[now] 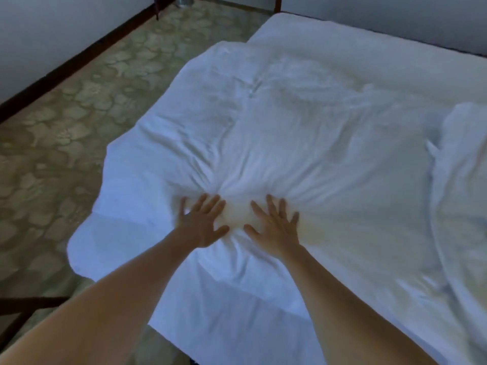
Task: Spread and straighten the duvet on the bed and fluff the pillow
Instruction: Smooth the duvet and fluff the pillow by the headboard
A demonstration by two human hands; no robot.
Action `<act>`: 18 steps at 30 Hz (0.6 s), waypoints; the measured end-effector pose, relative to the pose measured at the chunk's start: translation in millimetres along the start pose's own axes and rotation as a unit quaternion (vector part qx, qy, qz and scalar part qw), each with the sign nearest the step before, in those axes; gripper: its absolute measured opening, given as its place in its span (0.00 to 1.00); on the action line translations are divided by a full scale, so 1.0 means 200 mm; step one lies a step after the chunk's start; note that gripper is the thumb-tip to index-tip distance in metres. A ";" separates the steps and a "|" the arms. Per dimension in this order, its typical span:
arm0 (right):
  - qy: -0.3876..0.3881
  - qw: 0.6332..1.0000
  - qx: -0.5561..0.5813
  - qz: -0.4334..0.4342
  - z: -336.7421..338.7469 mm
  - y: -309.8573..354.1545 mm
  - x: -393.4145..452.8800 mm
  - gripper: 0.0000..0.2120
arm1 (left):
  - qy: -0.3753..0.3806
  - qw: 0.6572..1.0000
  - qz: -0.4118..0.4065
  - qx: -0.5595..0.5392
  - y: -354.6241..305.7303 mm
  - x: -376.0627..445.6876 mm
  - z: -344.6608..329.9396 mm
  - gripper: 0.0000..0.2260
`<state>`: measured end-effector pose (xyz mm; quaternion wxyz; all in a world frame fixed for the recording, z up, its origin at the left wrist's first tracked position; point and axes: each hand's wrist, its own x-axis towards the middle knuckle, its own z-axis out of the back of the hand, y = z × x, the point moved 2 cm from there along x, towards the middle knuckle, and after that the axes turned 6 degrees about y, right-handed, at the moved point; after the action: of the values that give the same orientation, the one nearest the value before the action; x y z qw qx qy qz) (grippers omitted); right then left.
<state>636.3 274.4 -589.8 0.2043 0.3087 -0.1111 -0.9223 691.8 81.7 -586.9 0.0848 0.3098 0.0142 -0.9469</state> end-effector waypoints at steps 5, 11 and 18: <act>0.041 0.996 -0.002 -0.074 -0.08 0.50 0.21 0.44 | 0.083 0.953 0.146 -0.254 0.80 -0.01 -0.19 0.46; 0.053 0.988 0.002 -0.142 -0.13 0.63 0.33 0.47 | 0.019 0.647 0.289 -0.705 1.05 -0.04 -0.22 0.35; 0.057 0.985 0.059 -0.150 -0.12 0.60 0.33 0.38 | -0.074 0.307 0.284 -0.905 0.96 0.17 -0.04 0.50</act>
<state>640.8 137.3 -603.6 0.0516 0.3858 -0.1061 -0.9150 701.8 -112.6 -608.8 0.5762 -0.0473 0.7676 -0.2766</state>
